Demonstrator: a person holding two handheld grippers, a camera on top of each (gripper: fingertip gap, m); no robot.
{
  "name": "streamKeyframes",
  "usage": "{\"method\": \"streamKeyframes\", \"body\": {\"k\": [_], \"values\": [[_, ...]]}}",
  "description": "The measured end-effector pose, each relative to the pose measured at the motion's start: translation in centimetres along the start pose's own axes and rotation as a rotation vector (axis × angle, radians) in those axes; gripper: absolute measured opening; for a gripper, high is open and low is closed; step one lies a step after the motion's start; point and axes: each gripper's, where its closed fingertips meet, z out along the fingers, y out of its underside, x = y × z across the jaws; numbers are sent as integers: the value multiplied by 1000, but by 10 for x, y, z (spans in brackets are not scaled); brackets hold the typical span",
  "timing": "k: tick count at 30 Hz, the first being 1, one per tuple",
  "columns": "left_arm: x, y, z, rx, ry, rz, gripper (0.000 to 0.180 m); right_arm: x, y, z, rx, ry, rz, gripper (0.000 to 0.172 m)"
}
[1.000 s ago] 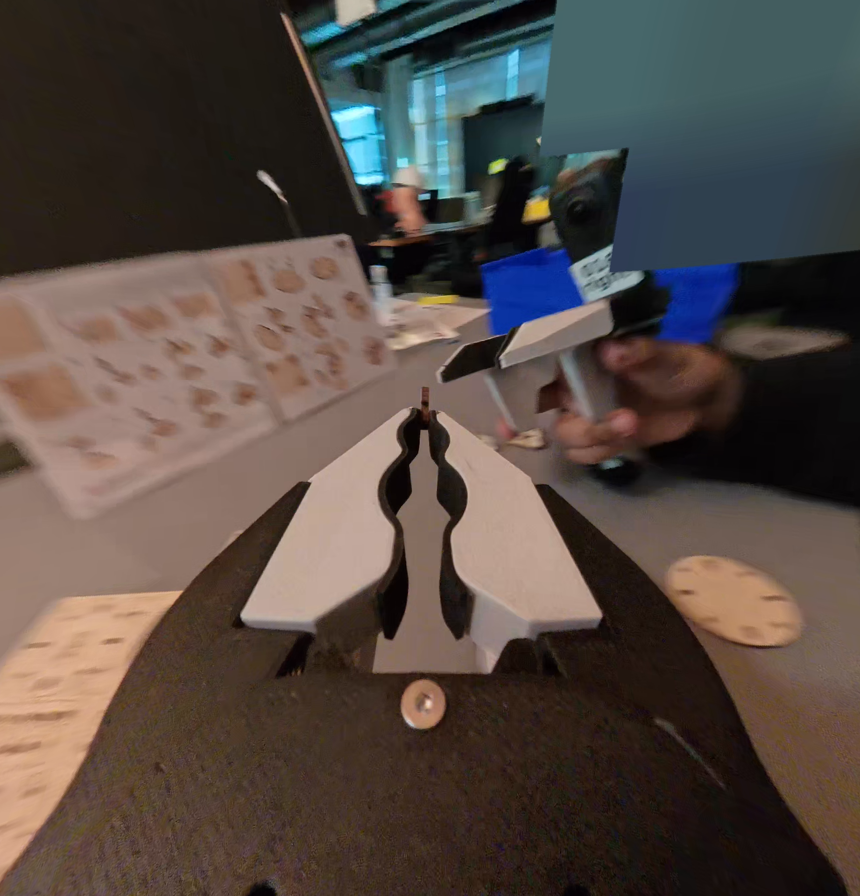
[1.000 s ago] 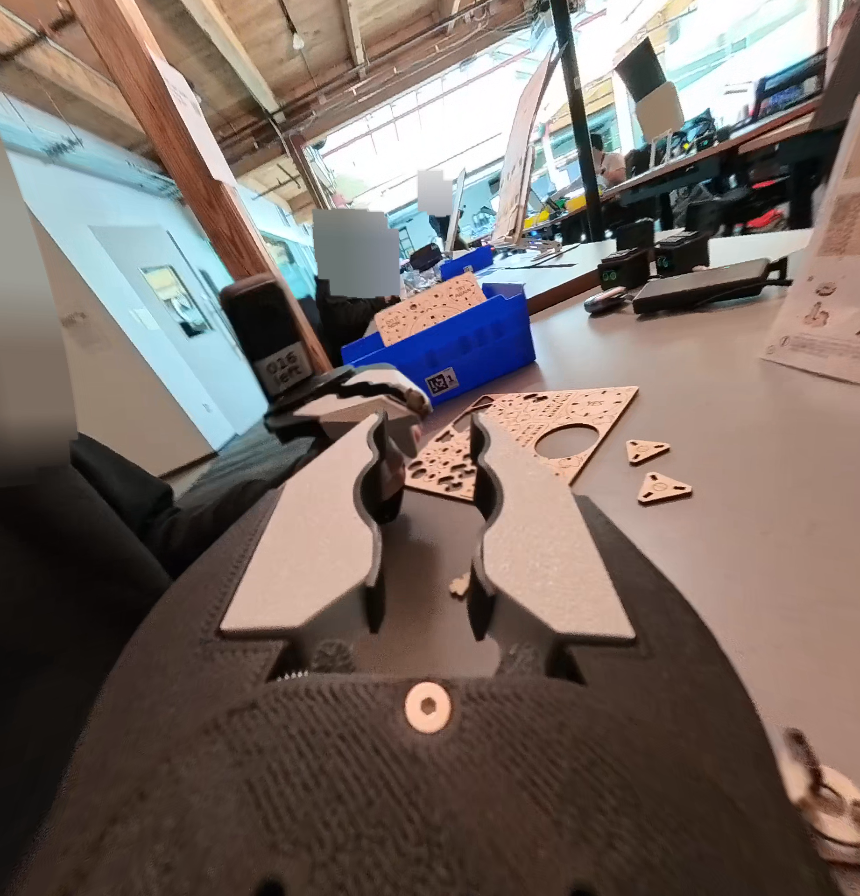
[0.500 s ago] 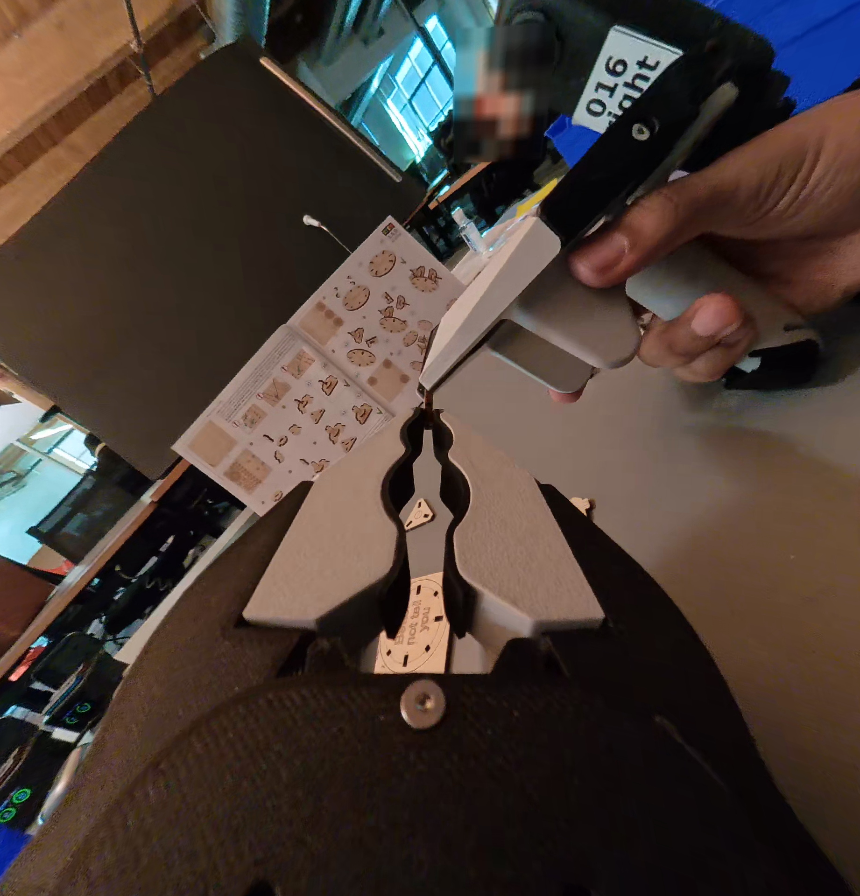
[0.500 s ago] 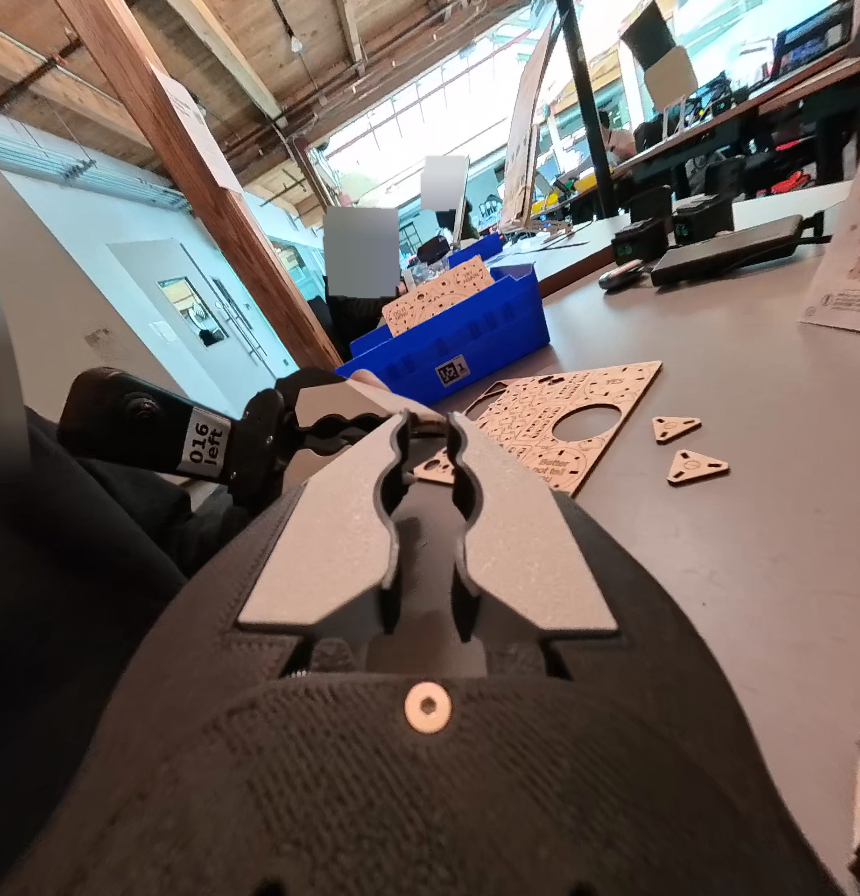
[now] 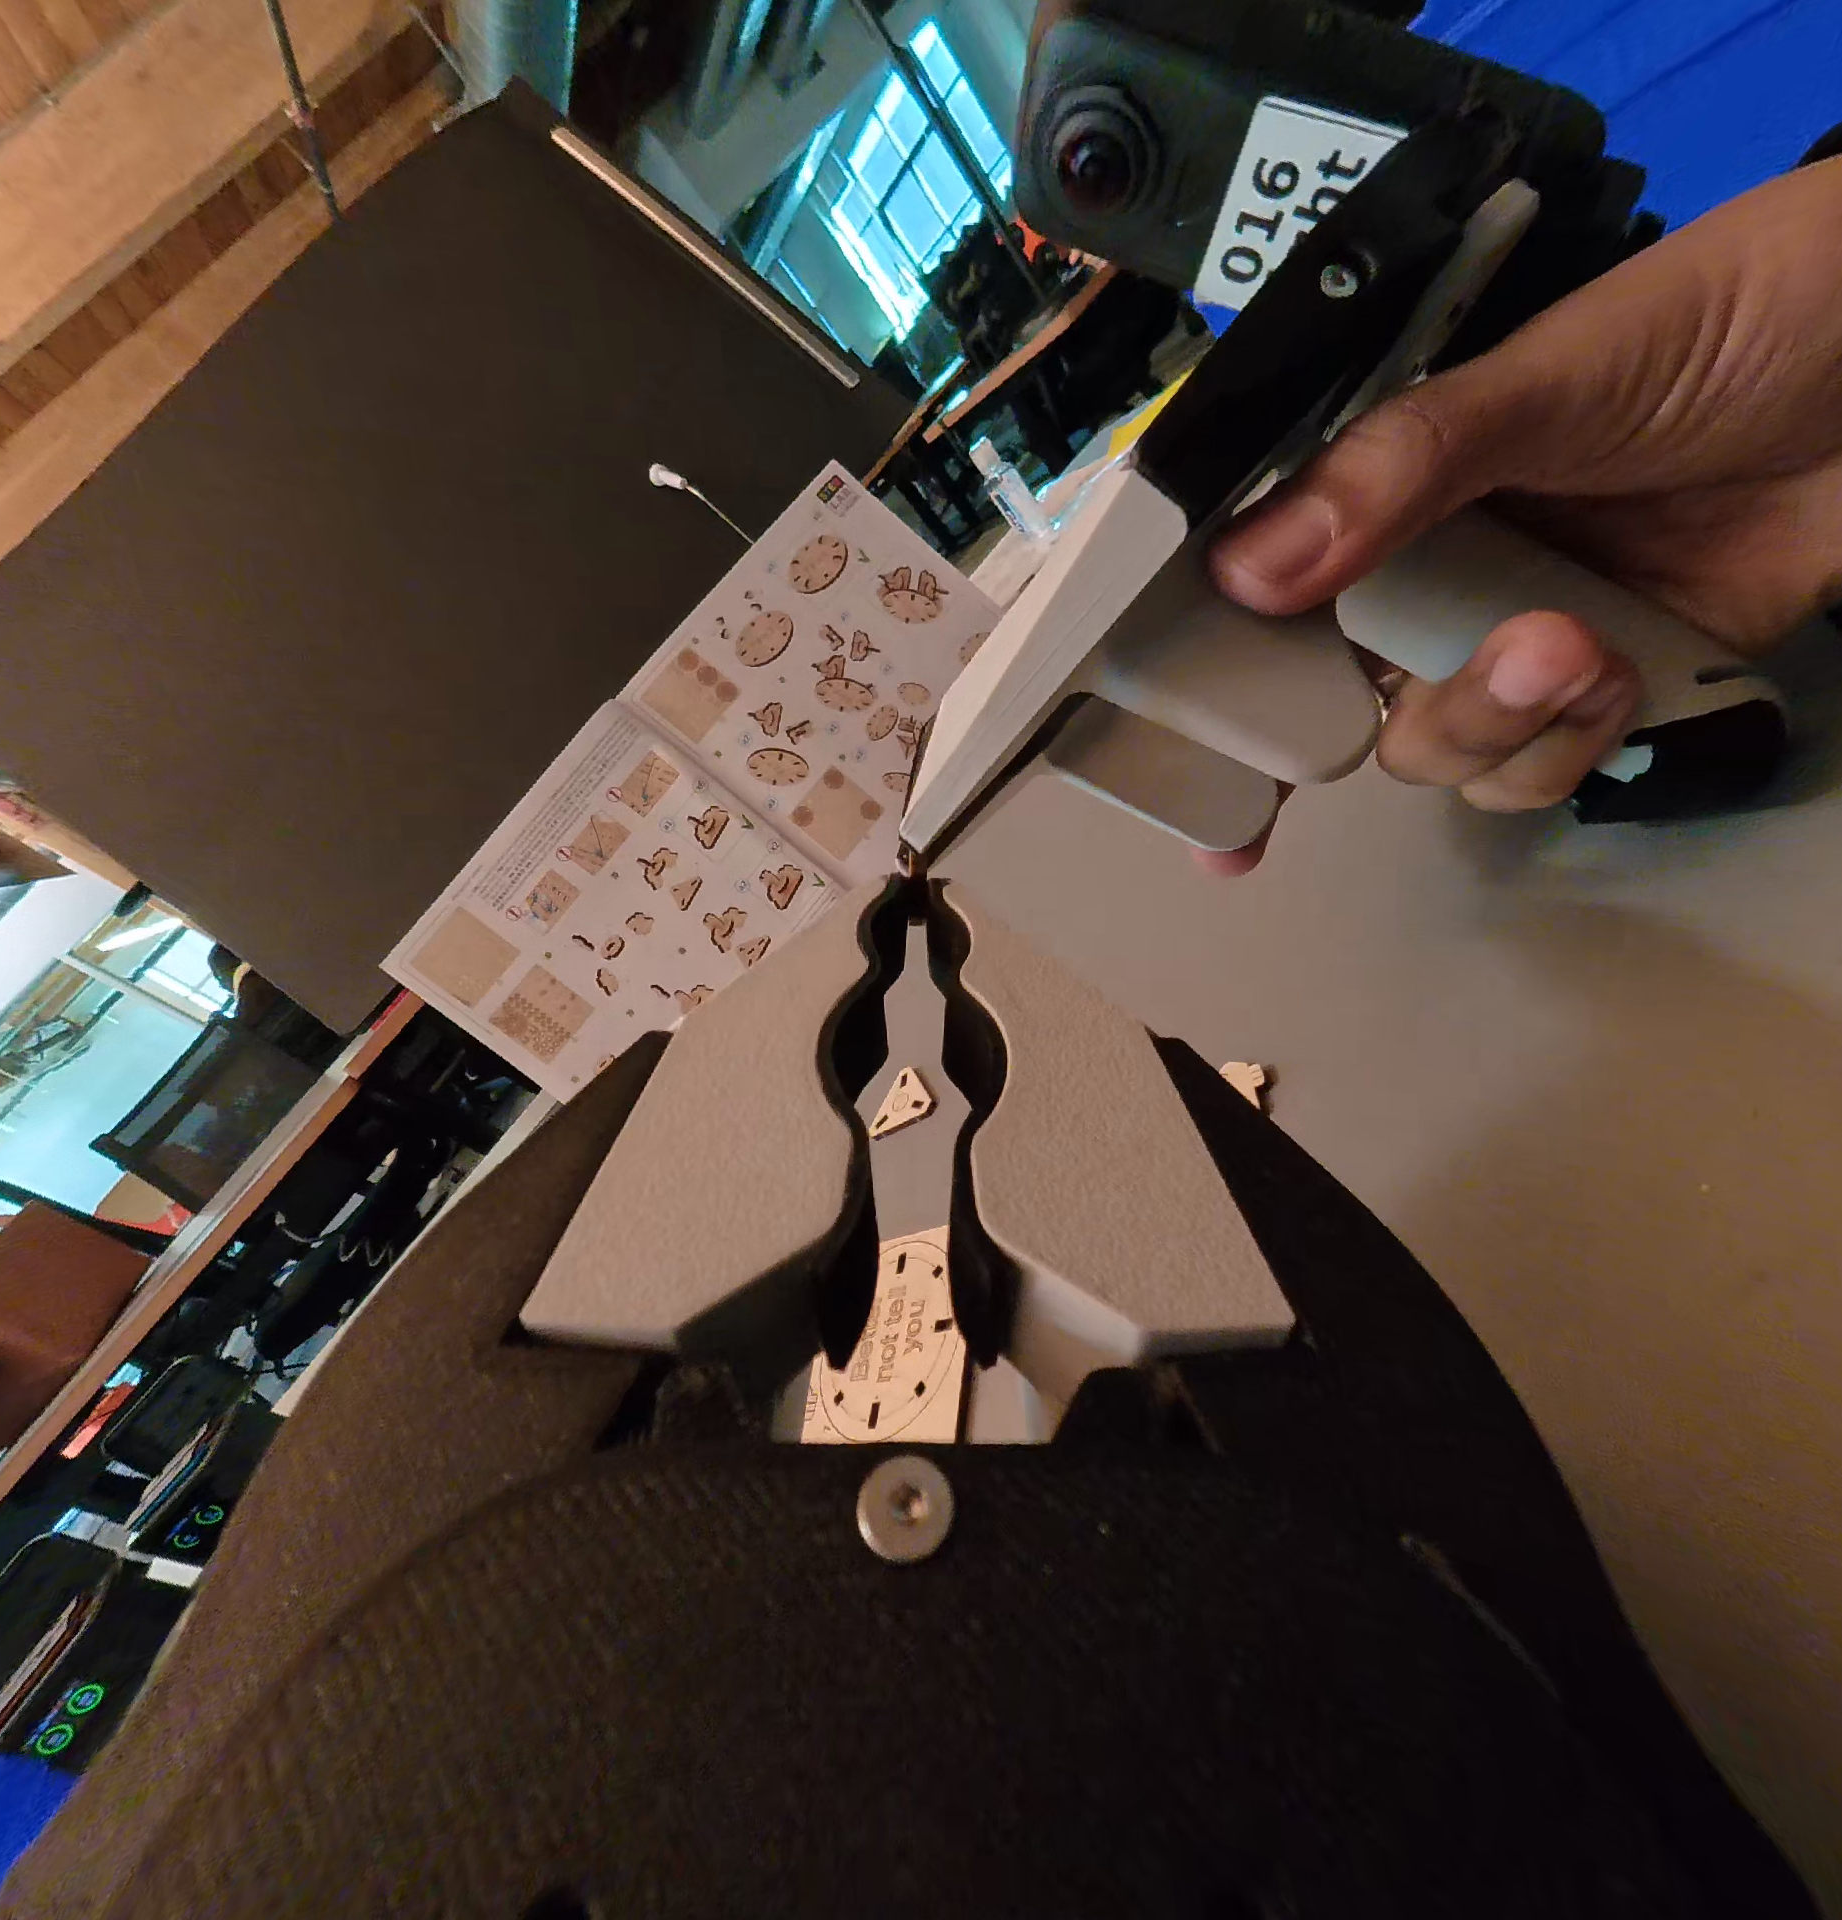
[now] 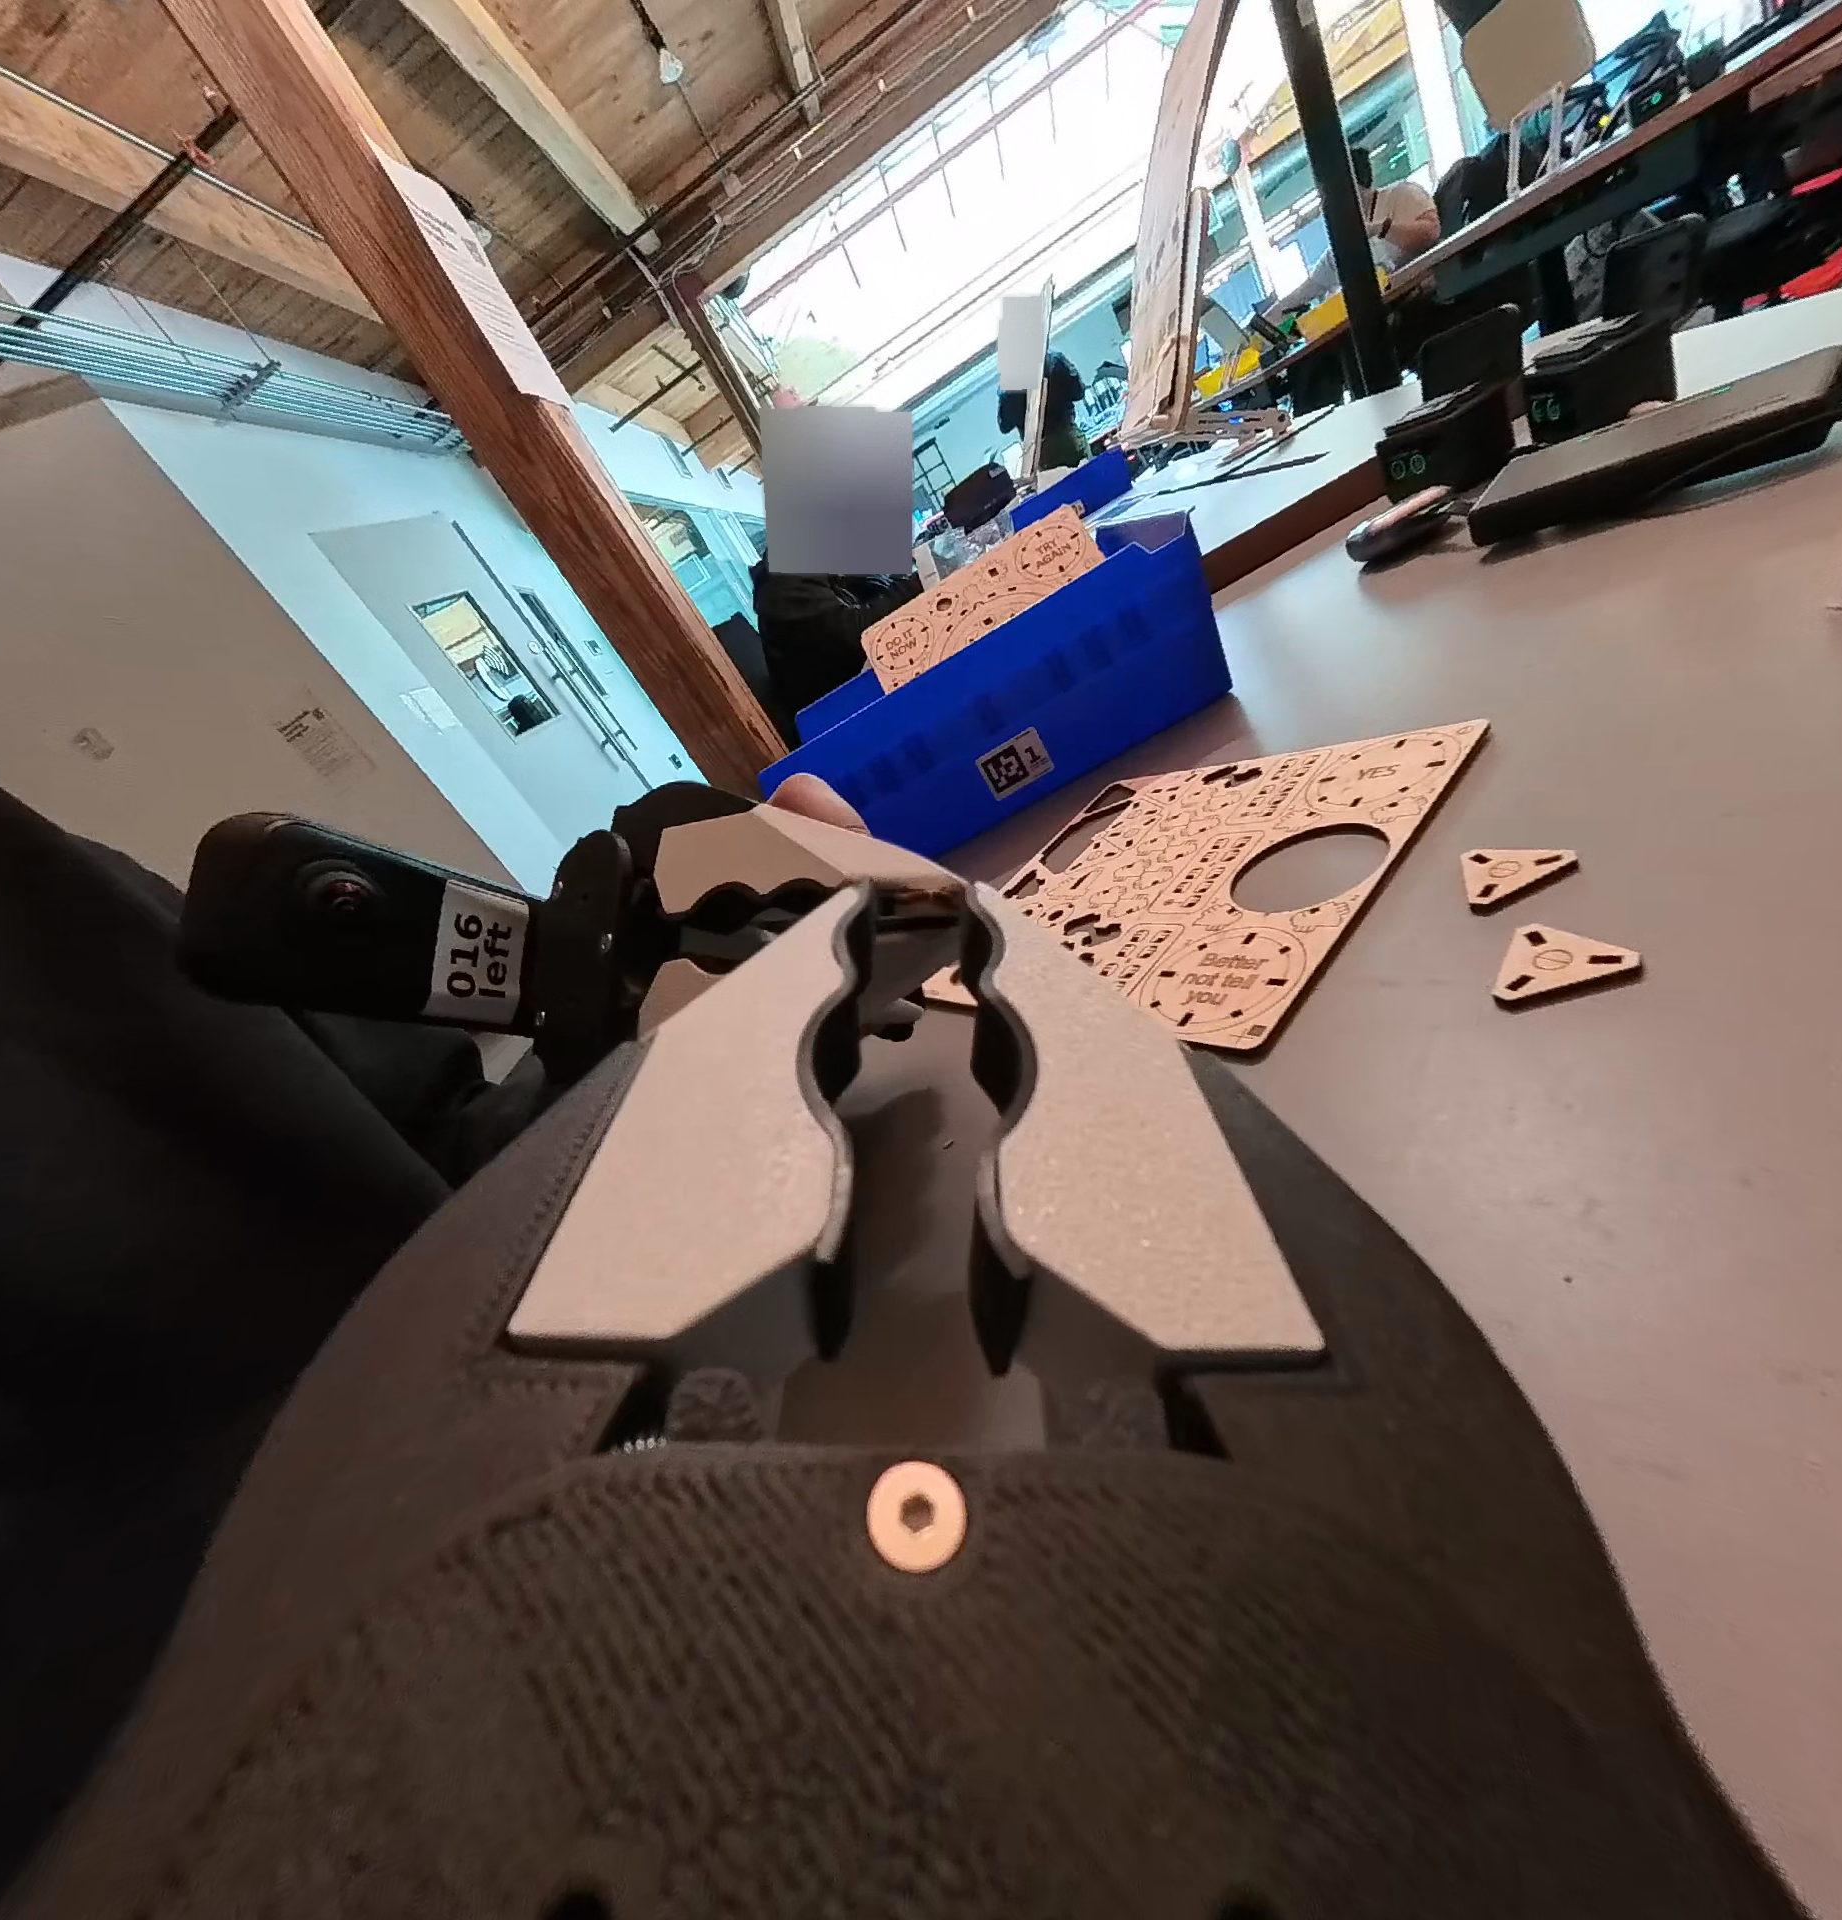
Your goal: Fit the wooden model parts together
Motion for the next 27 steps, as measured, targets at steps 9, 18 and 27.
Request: {"method": "streamKeyframes", "body": {"k": [9,18,27], "values": [[-1,-1,0,3,-13,8,1,1,-1,1,-5,25,-31,10],[-1,-2,0,11,-12,-12,1,1,-3,1,-18,60,-120,8],[-11,2,-1,7,-50,-72,0,5,-26,-13,77,97,-133,8]]}}
